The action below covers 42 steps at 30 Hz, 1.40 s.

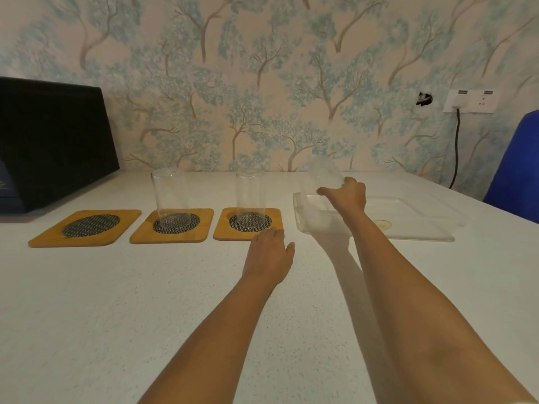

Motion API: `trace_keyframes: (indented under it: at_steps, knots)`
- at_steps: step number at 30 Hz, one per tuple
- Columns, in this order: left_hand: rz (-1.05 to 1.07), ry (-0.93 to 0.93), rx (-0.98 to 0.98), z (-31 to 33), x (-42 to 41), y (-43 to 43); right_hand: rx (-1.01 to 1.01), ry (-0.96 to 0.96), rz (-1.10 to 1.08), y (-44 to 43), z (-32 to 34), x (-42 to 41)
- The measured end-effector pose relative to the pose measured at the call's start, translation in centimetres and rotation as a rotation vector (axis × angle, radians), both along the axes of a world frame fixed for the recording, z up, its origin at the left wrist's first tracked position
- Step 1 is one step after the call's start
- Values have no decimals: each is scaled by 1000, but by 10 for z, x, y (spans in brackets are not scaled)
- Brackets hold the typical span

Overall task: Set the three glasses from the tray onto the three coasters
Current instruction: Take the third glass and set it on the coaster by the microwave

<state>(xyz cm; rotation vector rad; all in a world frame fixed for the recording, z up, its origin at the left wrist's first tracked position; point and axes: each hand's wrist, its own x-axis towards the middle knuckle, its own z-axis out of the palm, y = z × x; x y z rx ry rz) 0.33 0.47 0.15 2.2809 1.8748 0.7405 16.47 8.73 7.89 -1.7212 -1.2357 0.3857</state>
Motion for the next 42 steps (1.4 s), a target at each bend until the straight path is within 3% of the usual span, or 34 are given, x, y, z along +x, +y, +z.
trace_keyframes:
  at_steps: [5, 11, 16, 19, 24, 29, 34, 37, 42]
  knots:
    - [-4, -11, 1, 0, -2, -1, 156, 348, 83, -15, 1, -5]
    - [-30, -53, 17, 1, -3, -1, 137, 763, 233, -30, 11, -8]
    - [7, -374, 55, 11, -5, -6, 109, 934, 403, -44, 13, -14]
    - [14, -595, 85, 34, -5, -7, 153, 831, 370, -50, 7, -26]
    - [-68, -801, 180, 85, 0, -8, 249, 455, 311, -62, -4, -53]
    - [-82, -825, 136, 109, -4, -12, 304, 136, 387, -82, -7, -86]
    - [11, -823, 172, 112, -29, -17, 277, 54, 428, -98, -5, -118]
    - [90, -834, 203, 113, -50, -23, 220, 92, 554, -105, -7, -129]
    - [202, -837, 253, 114, -95, -33, 92, -8, 724, -109, -19, -147]
